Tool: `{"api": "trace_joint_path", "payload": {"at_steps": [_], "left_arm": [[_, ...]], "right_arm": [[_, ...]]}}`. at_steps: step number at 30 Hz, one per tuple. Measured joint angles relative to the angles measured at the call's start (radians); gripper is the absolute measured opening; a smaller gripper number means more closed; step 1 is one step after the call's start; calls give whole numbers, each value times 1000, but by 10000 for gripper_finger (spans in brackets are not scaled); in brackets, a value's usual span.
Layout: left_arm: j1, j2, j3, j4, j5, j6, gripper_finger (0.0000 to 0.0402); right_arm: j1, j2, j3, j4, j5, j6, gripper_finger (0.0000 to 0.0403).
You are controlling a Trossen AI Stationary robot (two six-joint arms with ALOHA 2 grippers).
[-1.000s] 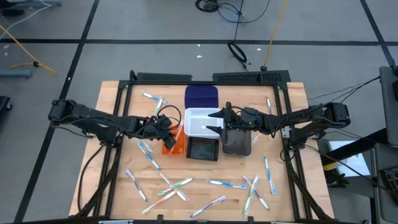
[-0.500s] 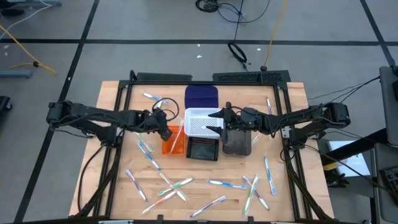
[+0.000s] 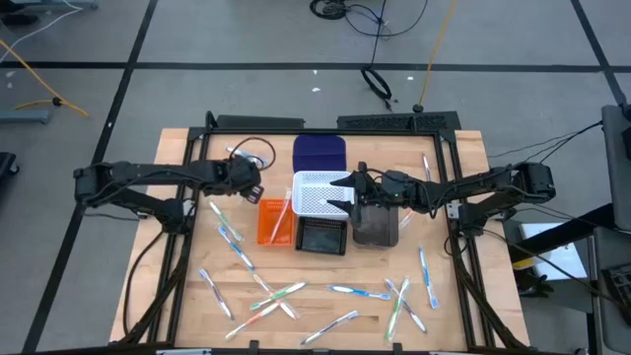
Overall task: Pick & Place Toothbrushes
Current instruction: Put the green toothbrush into the black bin
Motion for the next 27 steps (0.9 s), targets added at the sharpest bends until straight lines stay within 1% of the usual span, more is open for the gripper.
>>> {"api": "trace_joint_path", "payload": {"at_steps": [7, 13, 16, 20, 23, 27], "left_arm": [[82, 17, 0, 2, 22, 53, 170], [117, 17, -1, 14, 28, 82, 170], [138, 17, -31, 74, 43, 95, 170], [161, 17, -91, 180, 113, 109, 170], [173, 17, -116, 191, 109, 123, 170], [189, 17, -168, 265, 117, 121, 170]], "right_arm": [[0, 0, 0, 0, 0, 0, 256], [0, 0, 0, 0, 0, 0, 255], [0, 0, 0, 0, 0, 0, 254], [0, 0, 0, 0, 0, 0, 254], [0, 0, 0, 0, 0, 0, 254], [0, 0, 0, 0, 0, 0, 254]]}}
